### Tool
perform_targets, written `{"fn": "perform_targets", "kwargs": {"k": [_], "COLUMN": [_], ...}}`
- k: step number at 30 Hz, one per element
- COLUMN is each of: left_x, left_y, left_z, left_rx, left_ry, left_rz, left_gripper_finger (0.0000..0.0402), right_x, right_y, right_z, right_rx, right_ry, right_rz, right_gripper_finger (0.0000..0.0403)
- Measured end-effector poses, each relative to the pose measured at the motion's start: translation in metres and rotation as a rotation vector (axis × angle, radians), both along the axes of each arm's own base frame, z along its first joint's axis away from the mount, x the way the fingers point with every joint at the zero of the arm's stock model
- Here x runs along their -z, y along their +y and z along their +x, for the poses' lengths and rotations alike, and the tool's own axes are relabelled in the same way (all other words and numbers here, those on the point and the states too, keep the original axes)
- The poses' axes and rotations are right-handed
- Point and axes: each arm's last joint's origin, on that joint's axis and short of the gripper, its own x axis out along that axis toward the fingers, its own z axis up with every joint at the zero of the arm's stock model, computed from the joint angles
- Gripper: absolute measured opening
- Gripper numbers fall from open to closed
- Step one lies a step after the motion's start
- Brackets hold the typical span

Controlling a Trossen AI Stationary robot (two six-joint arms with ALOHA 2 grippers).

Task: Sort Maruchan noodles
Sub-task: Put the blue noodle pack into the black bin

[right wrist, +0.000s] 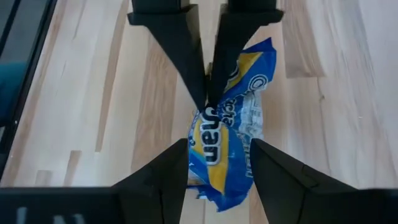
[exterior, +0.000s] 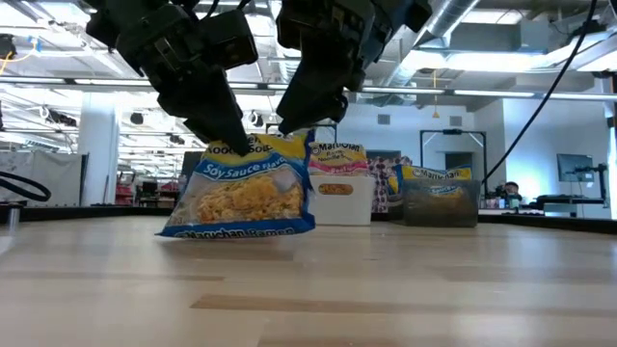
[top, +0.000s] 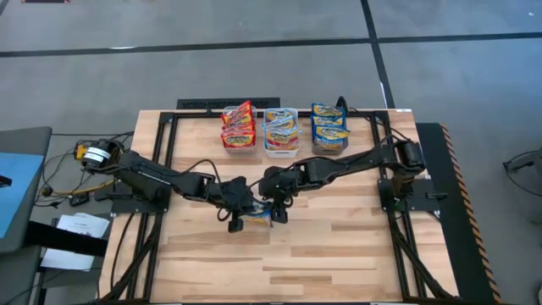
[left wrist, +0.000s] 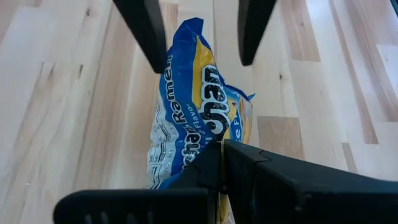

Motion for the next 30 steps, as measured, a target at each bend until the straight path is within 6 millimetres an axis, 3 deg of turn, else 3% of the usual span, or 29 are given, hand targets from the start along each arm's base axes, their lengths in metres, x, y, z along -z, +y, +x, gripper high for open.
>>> {"fn": "perform_targets", "kwargs": {"k": [14, 30], "left_x": [-0.006, -0.014], "left_y": [0.002, 0.009], "left_z": [0.005, 0.011], "left_rx": [0.011, -0.049], "left_ry": [-0.077, -0.185], "left_rz": [0.035, 0.092], "left_gripper_finger": [0.0000, 0.0000], "right_x": [0.002, 0.004], "right_y": [-0.010, -0.015], "right_z": [-0.002, -0.004], "right_rx": [0.004, 0.087], "right_ry": [0.031, 0.088], "right_rz": [-0.034, 0.109], "right_gripper_finger": [0.0242, 0.0228]}}
